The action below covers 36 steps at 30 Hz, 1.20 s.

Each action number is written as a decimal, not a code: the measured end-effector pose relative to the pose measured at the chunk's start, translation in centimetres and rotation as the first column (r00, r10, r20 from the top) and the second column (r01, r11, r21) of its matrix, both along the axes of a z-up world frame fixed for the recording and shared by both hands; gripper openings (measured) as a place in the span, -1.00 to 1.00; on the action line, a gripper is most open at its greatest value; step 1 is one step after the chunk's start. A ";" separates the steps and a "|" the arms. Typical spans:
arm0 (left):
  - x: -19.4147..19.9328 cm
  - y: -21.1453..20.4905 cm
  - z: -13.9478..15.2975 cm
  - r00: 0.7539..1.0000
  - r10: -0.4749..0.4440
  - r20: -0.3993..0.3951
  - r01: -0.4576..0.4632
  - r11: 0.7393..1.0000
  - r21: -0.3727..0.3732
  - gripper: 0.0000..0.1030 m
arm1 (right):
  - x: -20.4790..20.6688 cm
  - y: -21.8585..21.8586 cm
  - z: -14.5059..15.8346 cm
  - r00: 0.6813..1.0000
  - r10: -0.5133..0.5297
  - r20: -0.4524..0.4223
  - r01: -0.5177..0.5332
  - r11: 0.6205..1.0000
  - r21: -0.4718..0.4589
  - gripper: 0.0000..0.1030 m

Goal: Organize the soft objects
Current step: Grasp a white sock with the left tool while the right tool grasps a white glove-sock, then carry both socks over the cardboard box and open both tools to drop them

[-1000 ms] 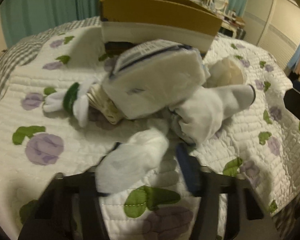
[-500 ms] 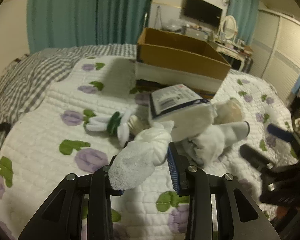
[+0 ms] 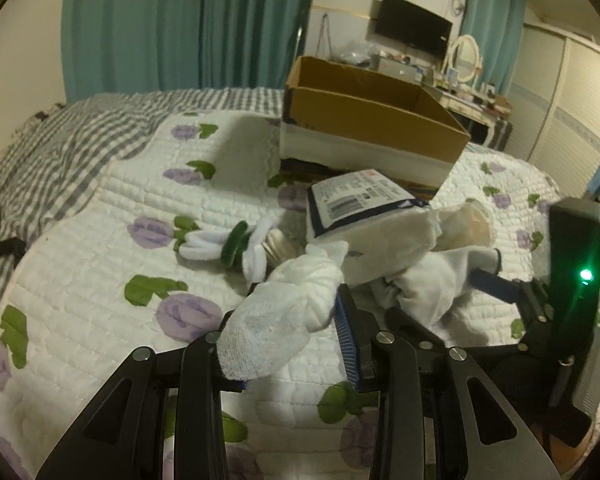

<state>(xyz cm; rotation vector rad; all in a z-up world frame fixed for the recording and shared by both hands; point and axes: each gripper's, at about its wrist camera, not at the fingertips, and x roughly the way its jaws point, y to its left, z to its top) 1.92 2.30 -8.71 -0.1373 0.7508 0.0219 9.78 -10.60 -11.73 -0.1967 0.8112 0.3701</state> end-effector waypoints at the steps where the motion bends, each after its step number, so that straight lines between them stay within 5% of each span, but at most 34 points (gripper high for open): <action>1: -0.1 -0.2 0.0 1.000 -0.002 0.002 0.002 1.000 0.007 -0.34 | 0.1 0.1 -0.2 1.000 0.000 -0.003 0.000 1.000 -0.003 0.98; 9: -0.4 -0.5 0.2 1.000 -0.020 -0.010 0.020 1.000 -0.019 -0.34 | -1.1 -1.0 0.2 1.000 -0.002 0.009 0.002 0.999 0.054 -0.03; 20: -3.3 -3.0 1.9 0.999 -0.046 -0.007 0.046 0.999 -0.015 -0.34 | -5.2 -3.7 3.8 0.999 0.025 0.029 -0.029 0.989 0.145 -0.22; 36: -0.9 -2.7 13.3 0.979 -0.024 0.202 0.019 0.999 0.025 -0.34 | -6.1 -5.7 16.2 0.971 0.022 0.238 -0.077 0.972 0.221 -0.23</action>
